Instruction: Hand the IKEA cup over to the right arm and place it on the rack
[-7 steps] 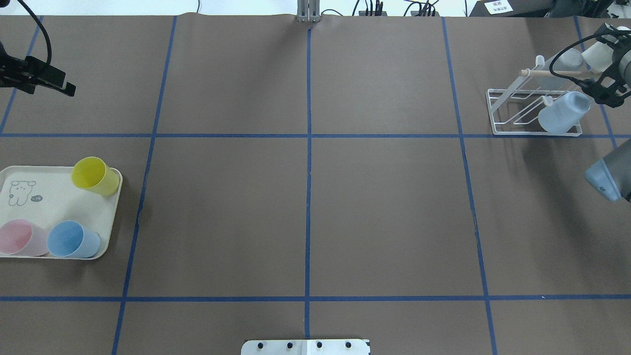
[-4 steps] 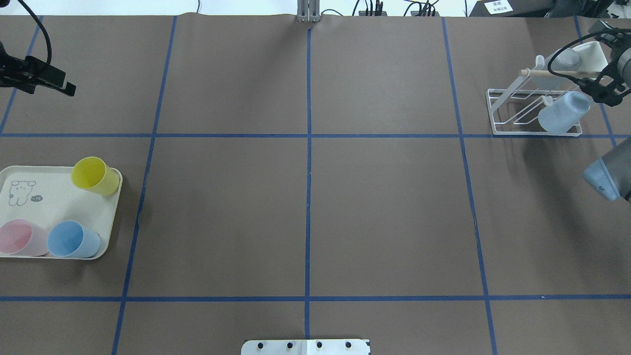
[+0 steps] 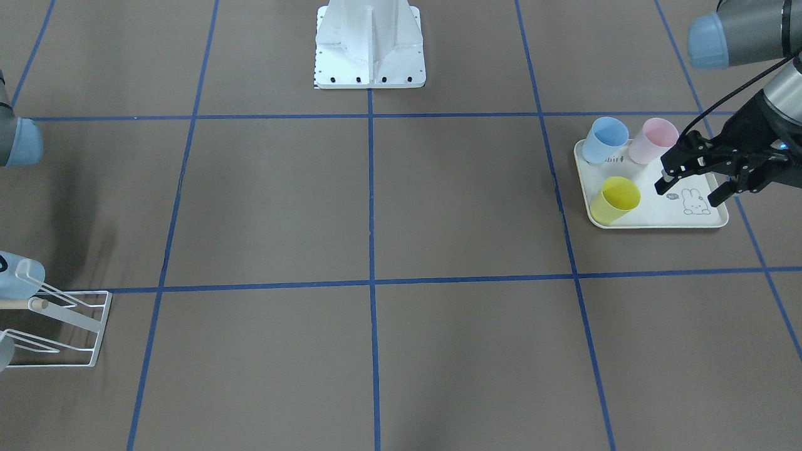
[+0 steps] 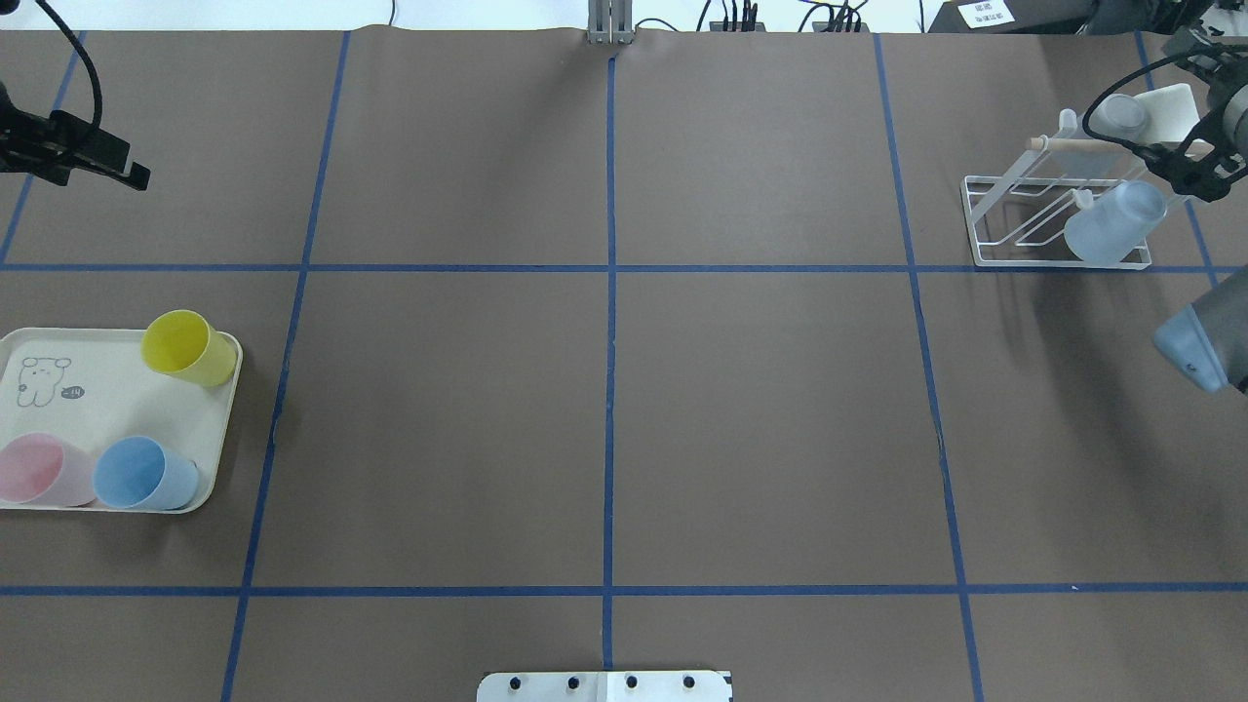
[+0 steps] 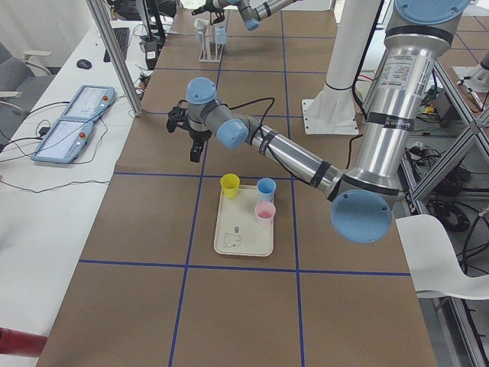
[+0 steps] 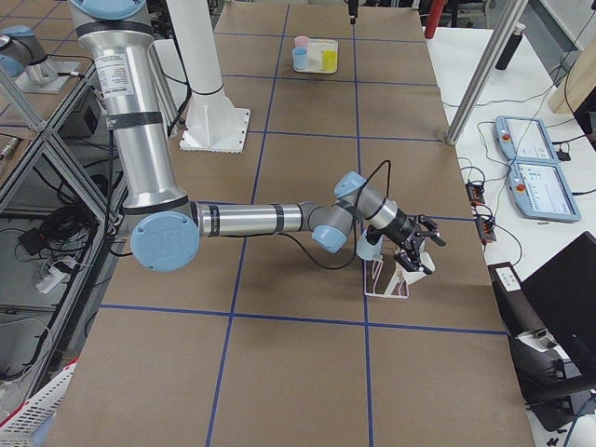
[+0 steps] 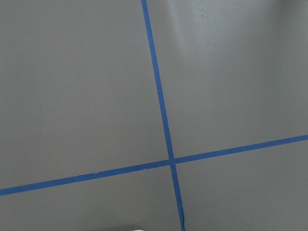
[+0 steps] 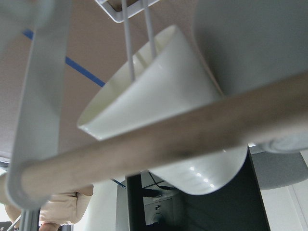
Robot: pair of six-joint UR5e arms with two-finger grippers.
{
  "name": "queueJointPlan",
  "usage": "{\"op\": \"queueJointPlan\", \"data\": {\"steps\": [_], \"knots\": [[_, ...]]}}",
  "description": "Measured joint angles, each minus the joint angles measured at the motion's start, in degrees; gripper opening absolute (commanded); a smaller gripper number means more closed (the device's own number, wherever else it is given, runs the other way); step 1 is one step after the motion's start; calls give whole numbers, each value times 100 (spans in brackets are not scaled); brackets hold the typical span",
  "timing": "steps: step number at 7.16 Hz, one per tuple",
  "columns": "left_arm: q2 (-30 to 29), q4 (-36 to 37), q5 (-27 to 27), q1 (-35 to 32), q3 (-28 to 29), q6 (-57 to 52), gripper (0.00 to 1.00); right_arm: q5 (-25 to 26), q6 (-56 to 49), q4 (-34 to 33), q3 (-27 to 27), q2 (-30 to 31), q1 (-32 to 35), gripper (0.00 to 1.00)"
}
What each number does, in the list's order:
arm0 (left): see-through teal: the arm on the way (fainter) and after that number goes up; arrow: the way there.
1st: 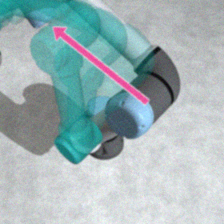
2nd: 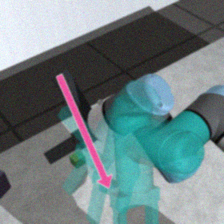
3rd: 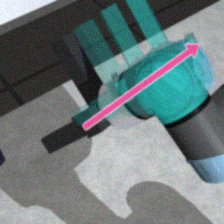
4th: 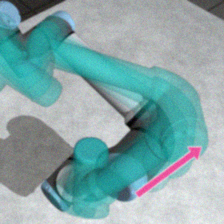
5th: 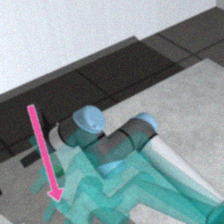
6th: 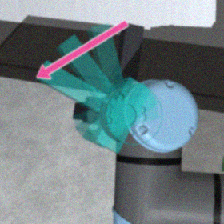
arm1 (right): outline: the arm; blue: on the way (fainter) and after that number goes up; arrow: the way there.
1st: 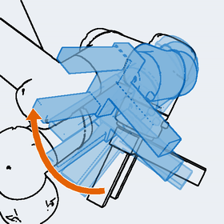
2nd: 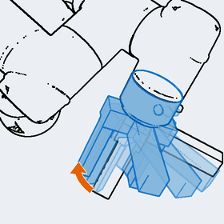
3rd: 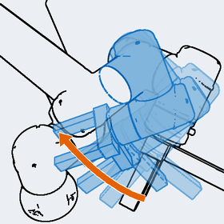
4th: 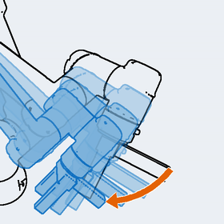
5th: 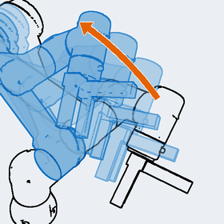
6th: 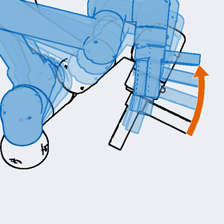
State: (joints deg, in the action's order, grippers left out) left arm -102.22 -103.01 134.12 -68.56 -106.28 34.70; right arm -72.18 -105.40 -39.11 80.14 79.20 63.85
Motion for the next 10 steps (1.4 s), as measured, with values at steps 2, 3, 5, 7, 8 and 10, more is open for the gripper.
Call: {"op": "queueJointPlan", "data": {"steps": [2, 3, 5, 7, 8, 10], "knots": [[11, -2, -12, -4, -14, -14, 100, -686, 479, -900, 886, -41, 348, 100], [27, -10, -32, -25, -22, -46, 100, -1155, 1052, -1608, 1512, -55, 516, 100], [83, -7, -57, -248, -14, -373, 100, -1942, 2928, -2506, 2394, -47, 632, 100], [384, -9, -163, -541, -20, -1064, 100, -2782, 5576, -2633, 2740, 12, 639, 100], [616, -31, -386, -590, -58, -1291, 100, -3207, 7033, -2630, 2880, 28, 628, 100], [987, -96, -722, -572, -117, -1341, 100, -4126, 9636, -2647, 3159, 36, 446, 100]]}}
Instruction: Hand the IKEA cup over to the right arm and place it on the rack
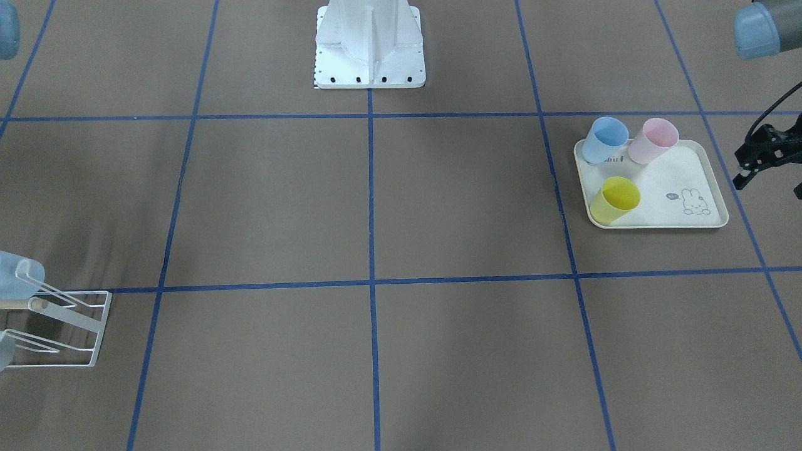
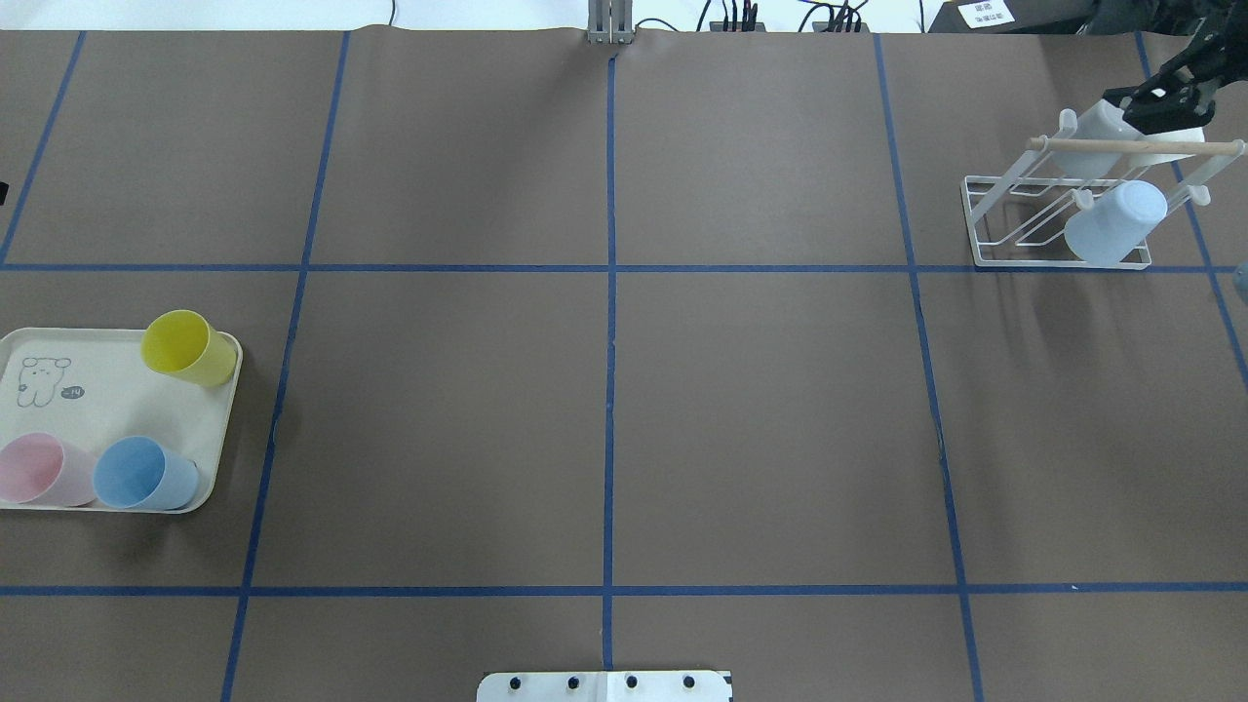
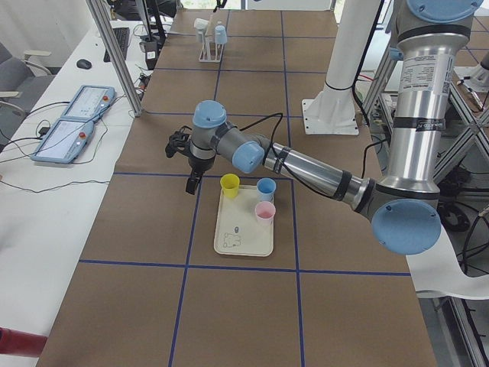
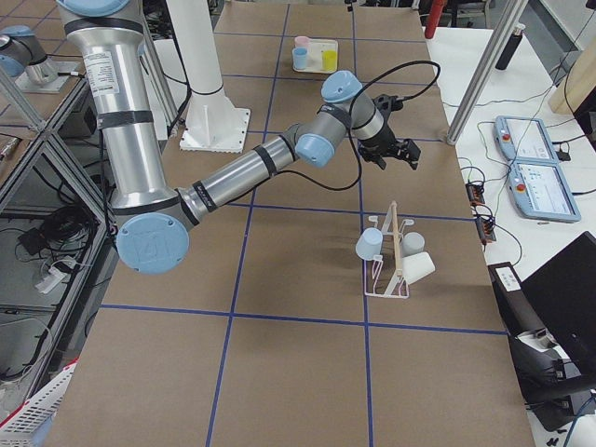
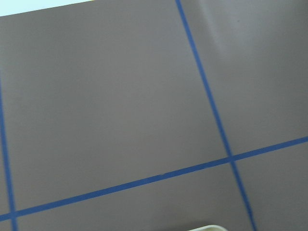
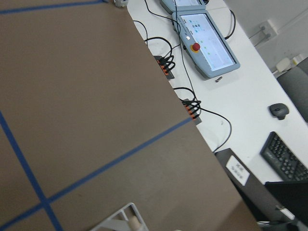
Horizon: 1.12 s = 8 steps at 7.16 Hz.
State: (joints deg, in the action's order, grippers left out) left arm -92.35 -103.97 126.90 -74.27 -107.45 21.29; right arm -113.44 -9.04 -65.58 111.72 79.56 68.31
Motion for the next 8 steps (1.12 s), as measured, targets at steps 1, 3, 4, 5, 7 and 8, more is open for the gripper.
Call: {"op": "queueJointPlan", "data": {"steps": [1, 3, 4, 5, 7, 8], "knots": [[182, -160, -40, 145, -8, 254, 100, -328, 905, -22, 64, -17, -255, 100], [512, -900, -77, 758, 38, 1286, 100, -521, 2106, -34, 113, -186, -855, 100], [590, -1161, -83, 1072, 56, 1768, 100, -536, 2388, -17, 103, -298, -1063, 100], [612, -1345, -149, 1399, 67, 2231, 100, -533, 2533, 4, 85, -398, -1219, 100], [575, -1629, -368, 1861, 109, 2961, 87, -538, 2741, 17, 64, -554, -1414, 100], [490, -1673, -400, 1935, 185, 3149, 73, -538, 2775, 21, 62, -583, -1464, 100]]}}
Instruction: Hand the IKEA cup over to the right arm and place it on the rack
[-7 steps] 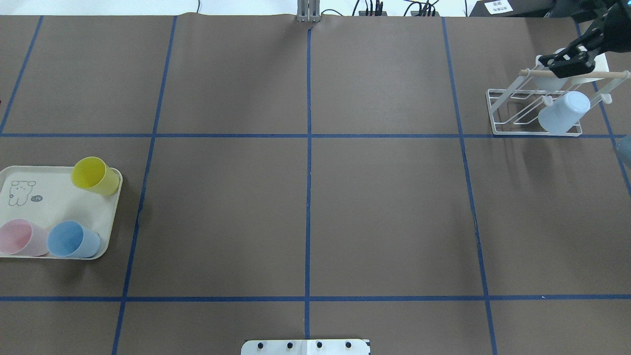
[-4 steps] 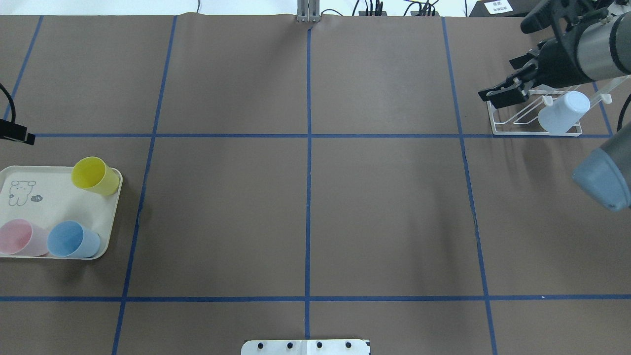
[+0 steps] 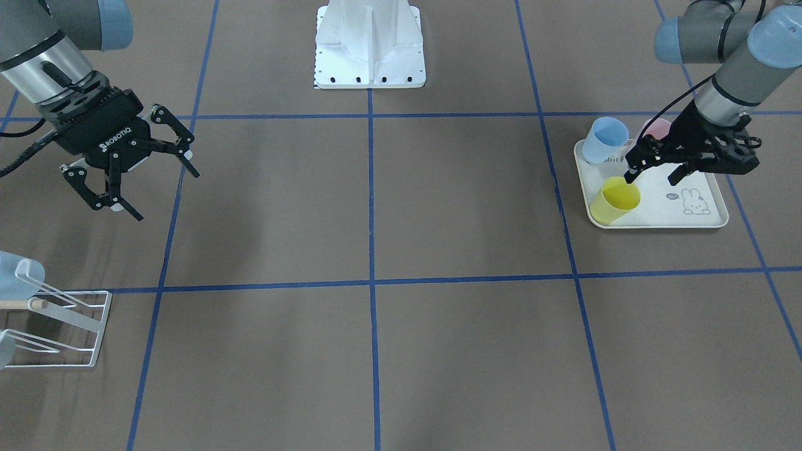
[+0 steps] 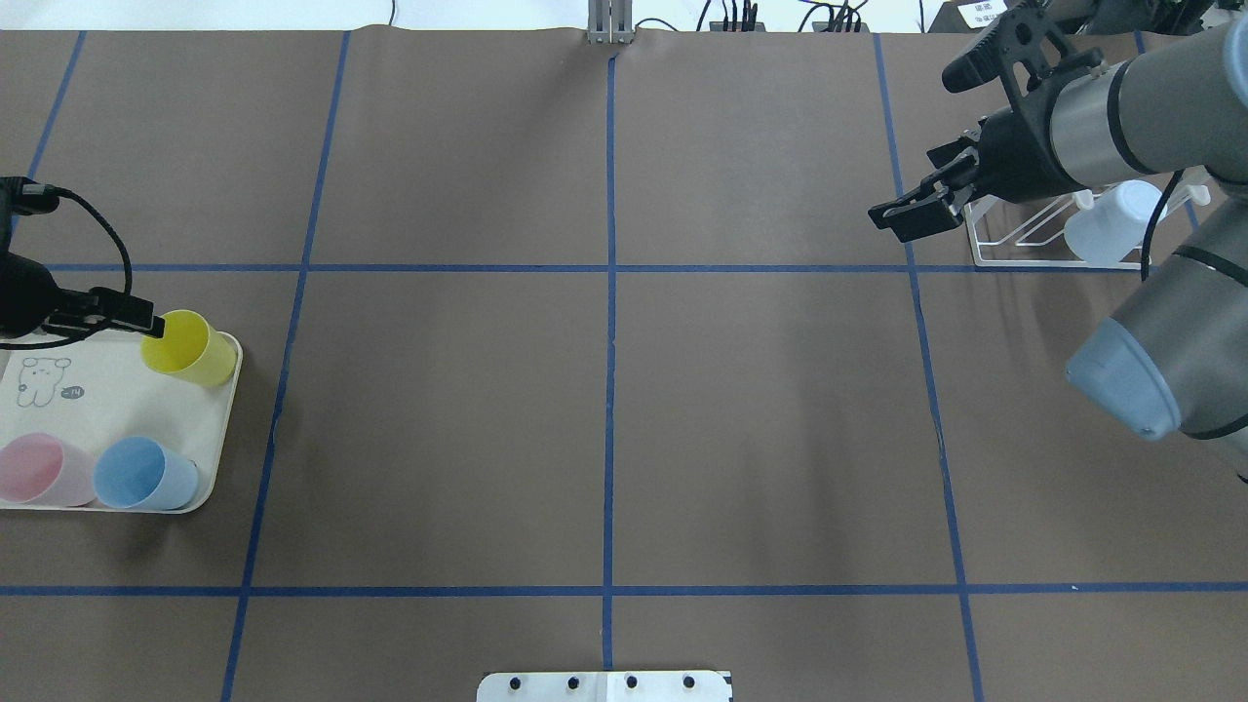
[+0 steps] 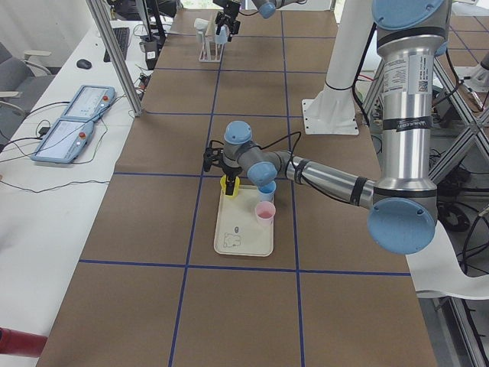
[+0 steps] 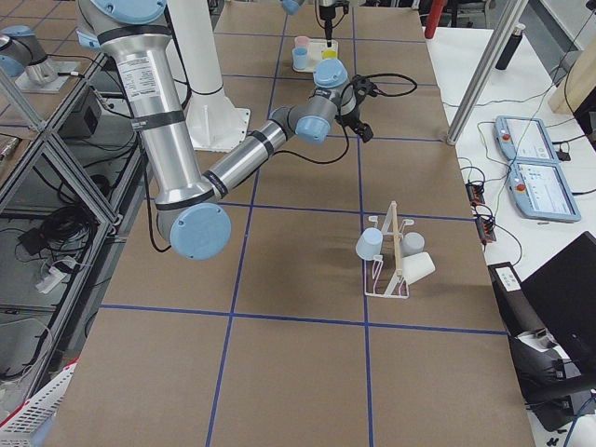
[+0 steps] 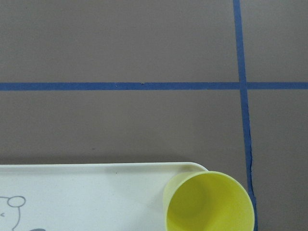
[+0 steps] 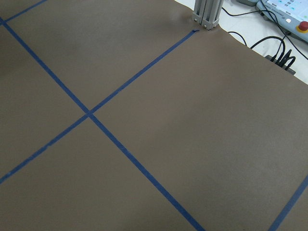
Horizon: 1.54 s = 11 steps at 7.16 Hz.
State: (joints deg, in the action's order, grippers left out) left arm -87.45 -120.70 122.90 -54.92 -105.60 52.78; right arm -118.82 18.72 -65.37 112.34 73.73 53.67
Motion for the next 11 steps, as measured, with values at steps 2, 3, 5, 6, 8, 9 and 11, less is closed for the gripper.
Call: {"op": "queueJointPlan", "data": {"steps": [2, 3, 5, 6, 8, 9, 11], "knots": [[-230, -27, -10, 44, 277, 121, 65, 0, 14, 6, -1, -20, -43, 100], [-293, -30, -11, 48, 370, 120, 59, 0, 12, 7, -2, -22, -54, 100], [-297, -24, -11, 55, 428, 98, 54, 5, 10, 7, -4, -25, -70, 100], [-279, -17, -11, 57, 431, 89, 53, 7, 9, 7, -7, -25, -82, 100], [-260, 6, -11, 83, 434, 84, 48, 10, 4, 7, -10, -25, -98, 100], [-257, 17, -9, 123, 441, 84, 33, 14, 2, 7, -10, -25, -100, 100], [-256, 22, 12, 182, 465, 84, 0, 17, 0, 7, -10, -25, -102, 100]]}}
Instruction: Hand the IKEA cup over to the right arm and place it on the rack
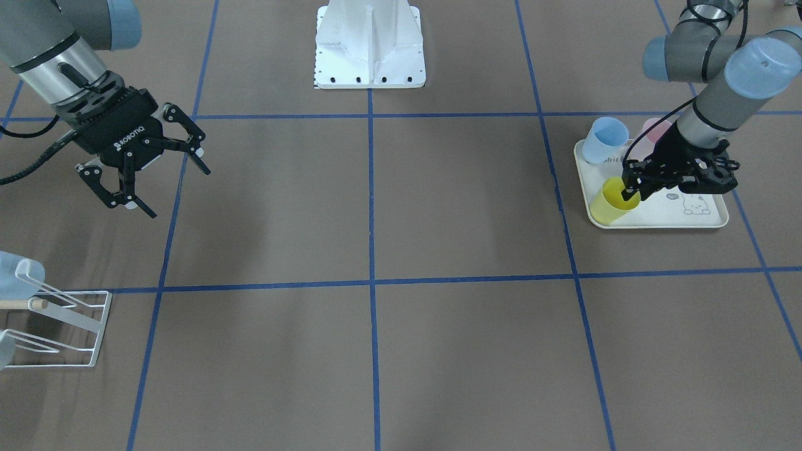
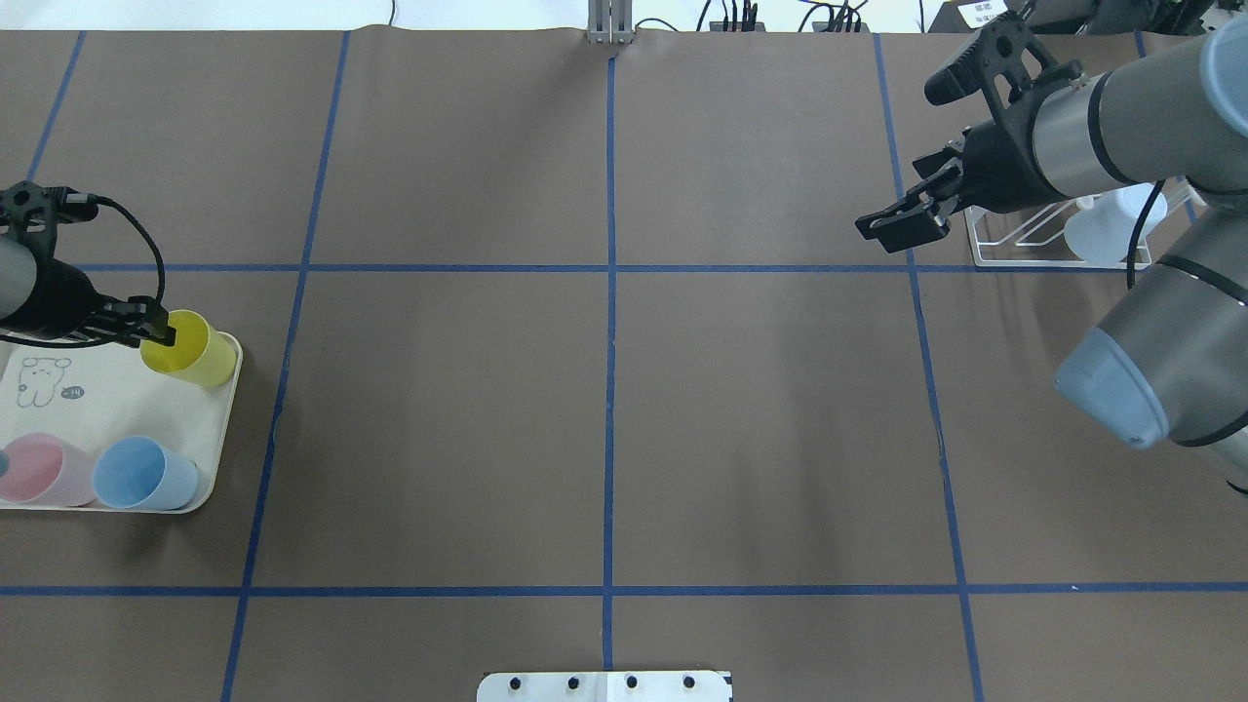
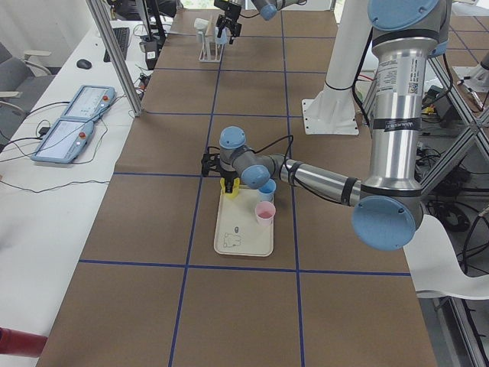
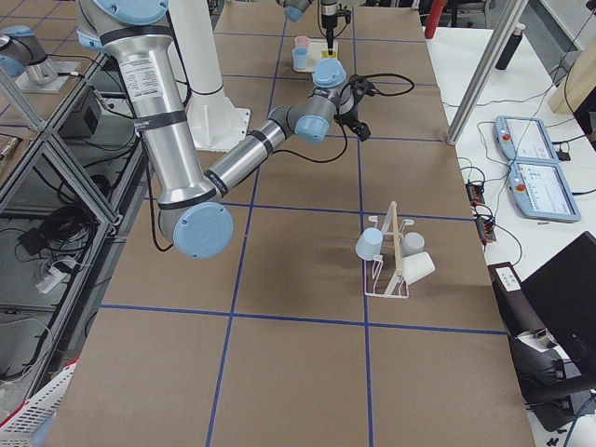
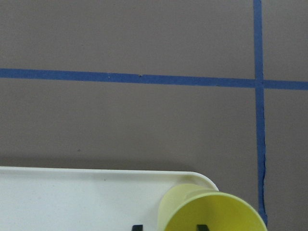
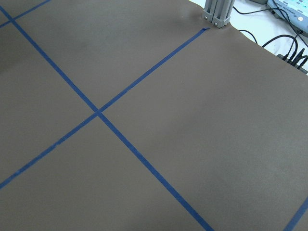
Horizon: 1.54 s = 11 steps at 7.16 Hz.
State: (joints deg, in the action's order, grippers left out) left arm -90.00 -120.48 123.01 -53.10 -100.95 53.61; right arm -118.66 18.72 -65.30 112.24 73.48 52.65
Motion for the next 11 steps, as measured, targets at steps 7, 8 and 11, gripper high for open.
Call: {"op": "queueJointPlan", "data": {"steps": [7, 8, 11], "knots": [[-154, 56, 818, -702, -201, -11, 0, 99, -122, 2962, -1423, -167, -138, 100], [-322, 55, 1163, -789, -252, 29, 0, 166, -116, 3483, -1733, -373, -234, 100], [-1139, -21, 1936, -832, -427, 1383, 0, 226, -168, 3803, -2012, -916, -447, 100]]}}
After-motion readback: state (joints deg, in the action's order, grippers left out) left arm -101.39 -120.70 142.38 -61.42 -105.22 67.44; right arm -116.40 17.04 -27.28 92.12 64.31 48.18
